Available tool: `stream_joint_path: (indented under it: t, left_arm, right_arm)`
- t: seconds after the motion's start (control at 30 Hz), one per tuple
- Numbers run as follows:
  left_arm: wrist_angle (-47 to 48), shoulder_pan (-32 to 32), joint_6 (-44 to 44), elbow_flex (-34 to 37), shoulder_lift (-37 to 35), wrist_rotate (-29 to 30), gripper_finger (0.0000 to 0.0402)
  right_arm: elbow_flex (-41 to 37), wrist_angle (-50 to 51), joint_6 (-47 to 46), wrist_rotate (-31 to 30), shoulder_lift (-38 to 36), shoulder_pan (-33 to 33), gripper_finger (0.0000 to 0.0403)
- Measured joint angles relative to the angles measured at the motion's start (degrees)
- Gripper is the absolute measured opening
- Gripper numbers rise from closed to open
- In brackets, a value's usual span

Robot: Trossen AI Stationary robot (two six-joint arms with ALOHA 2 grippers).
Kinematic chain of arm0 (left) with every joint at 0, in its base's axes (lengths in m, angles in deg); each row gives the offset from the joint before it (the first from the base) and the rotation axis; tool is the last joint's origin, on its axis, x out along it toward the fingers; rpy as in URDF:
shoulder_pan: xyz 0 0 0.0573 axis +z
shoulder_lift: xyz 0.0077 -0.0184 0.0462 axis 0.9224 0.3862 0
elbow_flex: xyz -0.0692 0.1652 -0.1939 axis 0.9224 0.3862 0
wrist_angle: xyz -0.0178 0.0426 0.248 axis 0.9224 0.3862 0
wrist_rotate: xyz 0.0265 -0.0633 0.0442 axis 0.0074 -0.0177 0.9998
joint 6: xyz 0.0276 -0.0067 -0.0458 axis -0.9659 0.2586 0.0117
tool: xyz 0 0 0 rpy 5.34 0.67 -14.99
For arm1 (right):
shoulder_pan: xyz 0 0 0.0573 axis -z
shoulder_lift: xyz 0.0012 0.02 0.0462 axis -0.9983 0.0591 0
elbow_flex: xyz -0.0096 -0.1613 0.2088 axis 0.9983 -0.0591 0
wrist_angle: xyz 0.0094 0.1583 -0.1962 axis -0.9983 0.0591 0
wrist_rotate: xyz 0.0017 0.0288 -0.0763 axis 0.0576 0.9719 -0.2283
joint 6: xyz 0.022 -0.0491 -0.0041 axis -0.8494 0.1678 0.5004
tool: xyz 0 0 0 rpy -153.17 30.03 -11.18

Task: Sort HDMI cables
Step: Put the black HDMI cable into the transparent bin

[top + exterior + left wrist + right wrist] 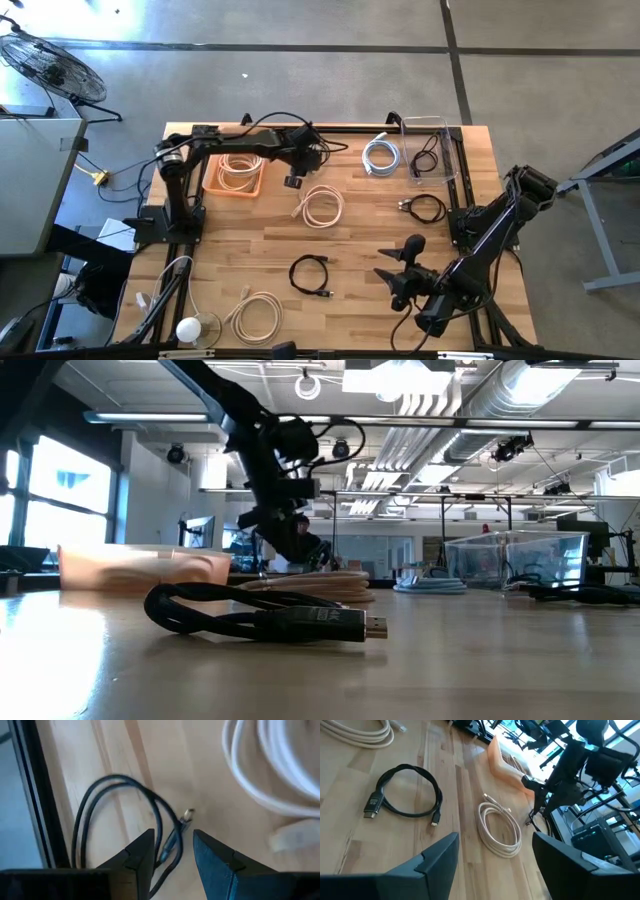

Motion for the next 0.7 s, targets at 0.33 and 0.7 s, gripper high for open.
stream_joint_path:
  t: [0.33, 0.7]
  left_arm:
    - [3.95, 0.02, -0.78, -2.26, 2.53, 0.22, 0.0131]
    - [6.31, 0.04, -0.77, -2.26, 2.51, -1.27, 0.0131]
  right_arm:
    - [0.00, 0.01, -0.26, 1.36, 0.00, 0.00, 0.0245]
    - [0.00, 0.00, -0.30, 2.14, 0.00, 0.00, 0.0245]
